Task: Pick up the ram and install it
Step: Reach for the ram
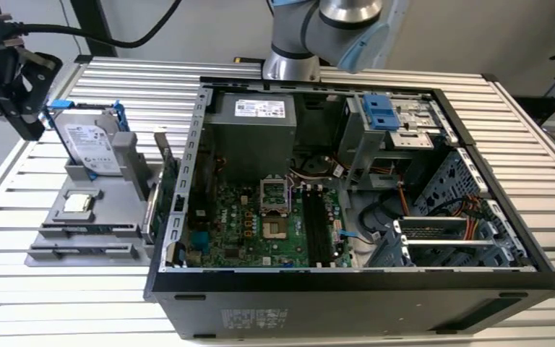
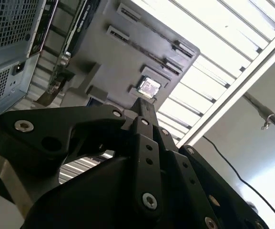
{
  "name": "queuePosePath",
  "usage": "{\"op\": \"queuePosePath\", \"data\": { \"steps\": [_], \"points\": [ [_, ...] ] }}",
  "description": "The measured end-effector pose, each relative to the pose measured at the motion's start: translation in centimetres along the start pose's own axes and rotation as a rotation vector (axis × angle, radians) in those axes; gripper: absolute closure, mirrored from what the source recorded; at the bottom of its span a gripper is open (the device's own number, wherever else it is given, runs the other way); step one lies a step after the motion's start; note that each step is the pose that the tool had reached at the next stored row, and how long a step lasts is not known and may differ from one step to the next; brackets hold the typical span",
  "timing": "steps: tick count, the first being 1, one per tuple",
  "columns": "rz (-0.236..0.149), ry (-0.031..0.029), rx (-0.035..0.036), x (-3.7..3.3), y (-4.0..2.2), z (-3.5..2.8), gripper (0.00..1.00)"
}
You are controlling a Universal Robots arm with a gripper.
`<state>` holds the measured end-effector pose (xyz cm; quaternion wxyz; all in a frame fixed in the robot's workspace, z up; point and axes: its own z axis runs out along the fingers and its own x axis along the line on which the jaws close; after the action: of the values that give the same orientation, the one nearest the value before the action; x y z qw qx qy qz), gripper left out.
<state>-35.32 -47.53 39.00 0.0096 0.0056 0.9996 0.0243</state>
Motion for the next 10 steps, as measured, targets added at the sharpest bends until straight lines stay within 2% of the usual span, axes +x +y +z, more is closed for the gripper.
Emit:
{"op": "queuePosePath", "data": {
  "steps": [5,10],
  "points": [
    [0.001,-0.0001,0.0,0.33,-1.09,-0.01,1.0],
    [0.001,0.0,0.0001,0.67,-1.89,0.0,1.0]
  ]
}}
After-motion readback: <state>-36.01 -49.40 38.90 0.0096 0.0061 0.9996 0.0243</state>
